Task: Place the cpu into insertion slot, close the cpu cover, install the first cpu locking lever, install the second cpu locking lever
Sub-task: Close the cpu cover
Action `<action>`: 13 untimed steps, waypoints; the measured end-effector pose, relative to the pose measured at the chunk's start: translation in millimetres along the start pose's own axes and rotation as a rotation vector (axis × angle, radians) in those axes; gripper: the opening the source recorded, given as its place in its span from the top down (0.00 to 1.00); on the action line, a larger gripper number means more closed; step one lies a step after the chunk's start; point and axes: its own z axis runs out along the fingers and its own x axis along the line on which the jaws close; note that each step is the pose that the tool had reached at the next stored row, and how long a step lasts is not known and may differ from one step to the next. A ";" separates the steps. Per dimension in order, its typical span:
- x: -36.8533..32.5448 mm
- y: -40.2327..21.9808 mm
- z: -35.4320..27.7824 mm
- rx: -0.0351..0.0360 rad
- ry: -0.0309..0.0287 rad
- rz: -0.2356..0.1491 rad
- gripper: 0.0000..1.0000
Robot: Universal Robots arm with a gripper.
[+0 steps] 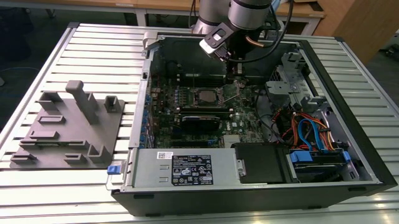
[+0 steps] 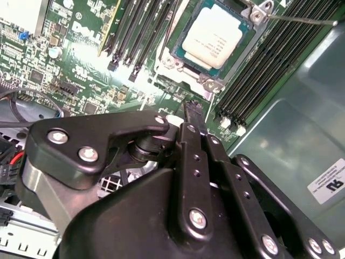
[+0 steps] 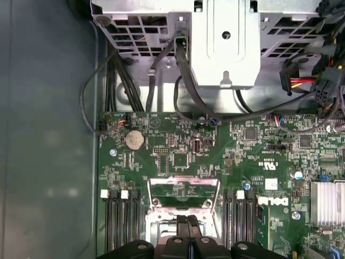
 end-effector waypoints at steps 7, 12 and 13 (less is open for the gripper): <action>0.0 7.5 0.0 0.0000 0.0000 0.000 0.89; 0.1 13.1 0.1 0.0000 0.0000 0.000 0.89; 0.1 14.0 0.1 0.0000 0.0000 0.000 0.89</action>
